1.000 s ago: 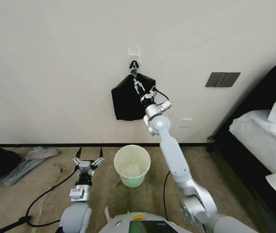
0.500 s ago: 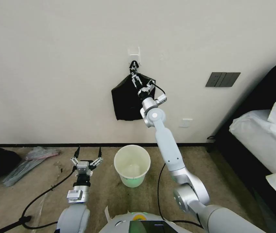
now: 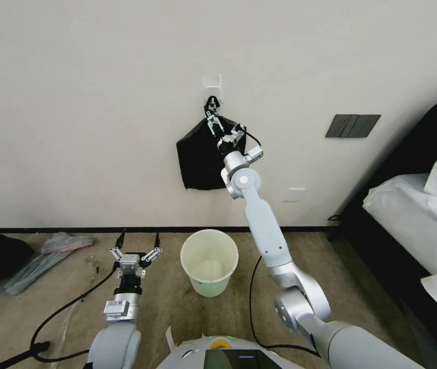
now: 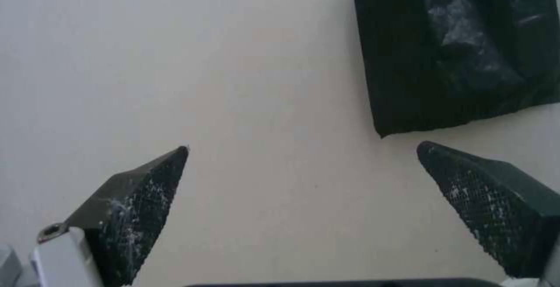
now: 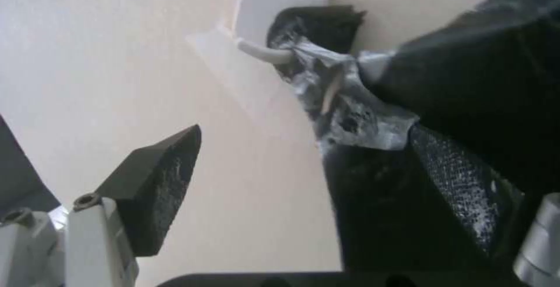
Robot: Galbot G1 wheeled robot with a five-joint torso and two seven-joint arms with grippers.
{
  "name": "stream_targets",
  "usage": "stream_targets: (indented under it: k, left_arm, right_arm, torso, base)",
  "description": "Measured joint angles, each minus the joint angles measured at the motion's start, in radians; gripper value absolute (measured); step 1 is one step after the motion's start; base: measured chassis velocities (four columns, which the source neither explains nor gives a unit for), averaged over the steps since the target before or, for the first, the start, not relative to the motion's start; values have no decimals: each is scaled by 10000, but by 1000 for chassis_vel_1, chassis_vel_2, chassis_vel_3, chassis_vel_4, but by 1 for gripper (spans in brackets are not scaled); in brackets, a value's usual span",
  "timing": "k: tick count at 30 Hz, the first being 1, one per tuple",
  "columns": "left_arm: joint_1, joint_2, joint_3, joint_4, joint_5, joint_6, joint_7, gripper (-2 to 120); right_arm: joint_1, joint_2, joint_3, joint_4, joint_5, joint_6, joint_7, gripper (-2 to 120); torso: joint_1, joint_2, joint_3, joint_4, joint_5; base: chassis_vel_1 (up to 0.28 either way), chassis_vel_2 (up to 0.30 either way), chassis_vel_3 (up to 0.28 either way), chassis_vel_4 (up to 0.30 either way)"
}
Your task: Place a trash bag onto the trash bin.
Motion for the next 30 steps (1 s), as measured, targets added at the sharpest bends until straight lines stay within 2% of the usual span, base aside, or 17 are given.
stream_targets:
  k: [8, 9, 11, 12, 15, 20, 25, 27, 29, 30]
  left_arm:
    - [-11, -10, -24, -34, -33, 0, -41, 100]
    - [-11, -10, -24, -34, -33, 0, -41, 100]
    - [-12, -13, -22, -41, -43, 8, -42, 100]
    - [-12, -13, -22, -41, -43, 8, -42, 100]
    - [-18, 17, -12, -56, -53, 27, -42, 100]
    - [-37, 41, -11, -93, -93, 57, -42, 100]
    - [0, 19, -15, -134, -152, 71, -42, 100]
    - [22, 0, -19, -147, -157, 70, -42, 100]
    - [64, -35, -25, -154, -170, 68, -42, 100]
    - [64, -35, -25, -154, -170, 68, -42, 100]
  right_arm:
    - [-36, 4, 12, -16, -83, 21, -85, 61]
    - [-36, 4, 12, -16, -83, 21, -85, 61]
    - [-69, 4, 18, -15, -117, 37, -93, 50]
    - [-69, 4, 18, -15, -117, 37, -93, 50]
    - [-84, 4, 63, -22, -134, 47, -110, 35]
    - [-24, 8, 88, -52, -143, 50, -106, 24]
    - [-46, 12, 127, -7, -185, 53, -62, 4]
    - [-128, 12, 177, 82, -185, 54, -50, 0]
    - [-447, 12, 230, 338, -155, 46, -3, 10]
    - [-447, 12, 230, 338, -155, 46, -3, 10]
  torso:
    - [0, 0, 0, 0, 0]
    - [0, 0, 0, 0, 0]
    - [0, 0, 0, 0, 0]
    - [0, 0, 0, 0, 0]
    - [0, 0, 0, 0, 0]
    - [0, 0, 0, 0, 0]
    - [0, 0, 0, 1, 0]
    - [0, 0, 0, 1, 0]
    - [0, 0, 0, -1, 1]
    - [0, 0, 0, -1, 1]
  base:
    - [0, 0, 0, 0]
    - [0, 0, 0, 0]
    - [0, 0, 0, 0]
    - [0, 0, 0, 0]
    - [0, 0, 0, 0]
    - [0, 0, 0, 0]
    - [0, 0, 0, 0]
    - [0, 0, 0, 0]
    - [0, 0, 0, 0]
    - [0, 0, 0, 0]
